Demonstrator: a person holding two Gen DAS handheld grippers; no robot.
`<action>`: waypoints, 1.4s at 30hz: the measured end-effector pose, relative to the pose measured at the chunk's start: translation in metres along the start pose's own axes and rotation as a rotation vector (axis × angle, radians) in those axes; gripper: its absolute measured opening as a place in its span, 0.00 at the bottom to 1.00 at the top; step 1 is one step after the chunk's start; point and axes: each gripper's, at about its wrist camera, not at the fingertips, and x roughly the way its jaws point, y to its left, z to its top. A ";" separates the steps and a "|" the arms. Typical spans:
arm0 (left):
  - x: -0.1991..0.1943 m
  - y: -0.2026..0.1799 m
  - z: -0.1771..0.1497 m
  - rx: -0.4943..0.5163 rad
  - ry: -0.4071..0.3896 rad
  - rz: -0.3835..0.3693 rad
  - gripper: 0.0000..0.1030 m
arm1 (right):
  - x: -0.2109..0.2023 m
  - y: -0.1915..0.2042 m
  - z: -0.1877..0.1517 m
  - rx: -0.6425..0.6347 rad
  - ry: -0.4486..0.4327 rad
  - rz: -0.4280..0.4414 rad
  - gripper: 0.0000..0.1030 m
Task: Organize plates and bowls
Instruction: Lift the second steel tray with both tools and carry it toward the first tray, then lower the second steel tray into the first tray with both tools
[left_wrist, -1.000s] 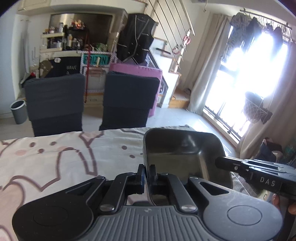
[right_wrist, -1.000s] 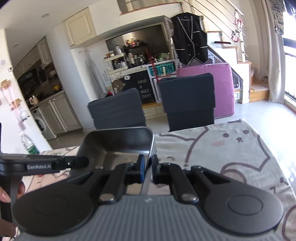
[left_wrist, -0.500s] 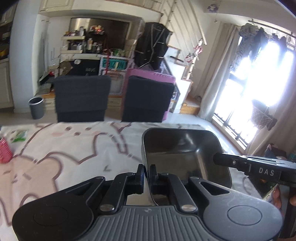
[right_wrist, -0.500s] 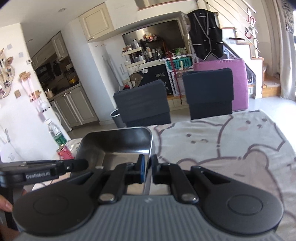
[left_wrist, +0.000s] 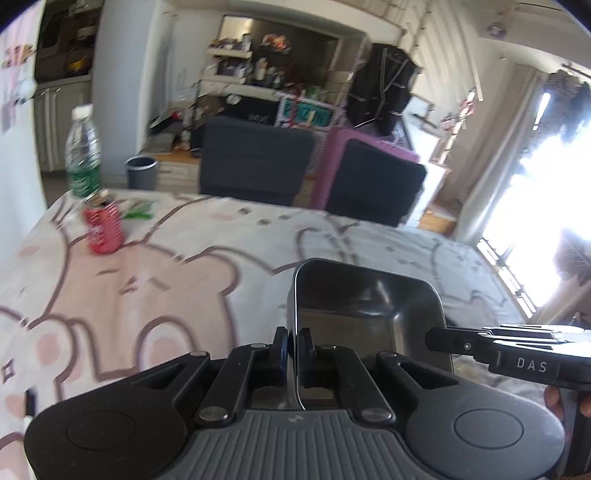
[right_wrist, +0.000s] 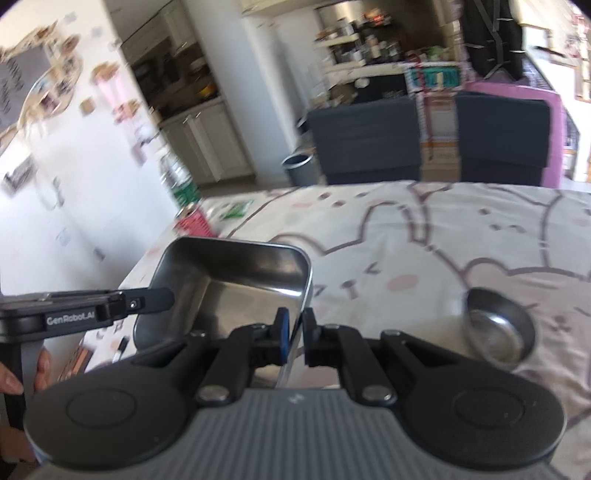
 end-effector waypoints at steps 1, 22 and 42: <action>0.000 0.006 -0.003 -0.004 0.008 0.008 0.05 | 0.006 0.006 -0.001 -0.011 0.019 0.009 0.09; 0.037 0.060 -0.029 -0.045 0.225 0.047 0.11 | 0.073 0.053 -0.032 -0.131 0.241 0.019 0.11; 0.061 0.074 -0.040 -0.035 0.312 0.099 0.16 | 0.097 0.068 -0.033 -0.147 0.314 0.039 0.15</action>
